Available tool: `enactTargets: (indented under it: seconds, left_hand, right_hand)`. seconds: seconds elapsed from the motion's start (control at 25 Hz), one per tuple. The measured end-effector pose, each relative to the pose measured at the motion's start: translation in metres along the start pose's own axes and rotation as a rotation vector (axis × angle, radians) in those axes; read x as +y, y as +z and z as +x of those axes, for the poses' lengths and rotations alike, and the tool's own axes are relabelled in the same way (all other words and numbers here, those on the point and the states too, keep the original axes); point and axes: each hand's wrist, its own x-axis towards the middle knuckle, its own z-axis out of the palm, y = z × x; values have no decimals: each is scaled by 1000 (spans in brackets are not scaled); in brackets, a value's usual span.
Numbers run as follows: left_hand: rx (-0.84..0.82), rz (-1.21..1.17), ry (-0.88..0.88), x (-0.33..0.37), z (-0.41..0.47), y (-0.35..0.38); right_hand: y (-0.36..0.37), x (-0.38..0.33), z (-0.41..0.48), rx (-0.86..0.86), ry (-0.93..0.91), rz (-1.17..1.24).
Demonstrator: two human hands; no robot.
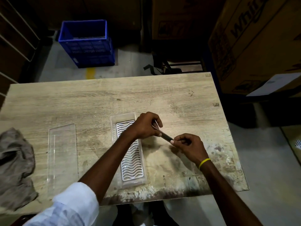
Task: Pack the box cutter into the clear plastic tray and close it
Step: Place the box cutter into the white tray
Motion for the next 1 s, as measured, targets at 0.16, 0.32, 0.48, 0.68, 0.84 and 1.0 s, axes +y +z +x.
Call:
enactTargets:
  seconds: [0.16, 0.32, 0.48, 0.68, 0.84, 1.0]
  left_hand:
    - [130, -232, 5, -2, -38, -51]
    - [277, -358, -115, -30, -66, -82]
    - [277, -274, -199, -74, -83, -86]
    - [224, 73, -159, -96, -78, -68]
    - [192, 405, -89, -106, -70, -60]
    - [132, 703, -14, -107, -63, -50]
  right_hand:
    - [44, -41, -30, -57, -41, 180]
    - [103, -64, -57, -149, 40, 339]
    - [163, -62, -81, -31, 171, 301]
    - [201, -41, -90, 162, 182, 44]
    - [218, -44, -90, 244, 161, -157]
    - [225, -42, -82, 202, 168, -409]
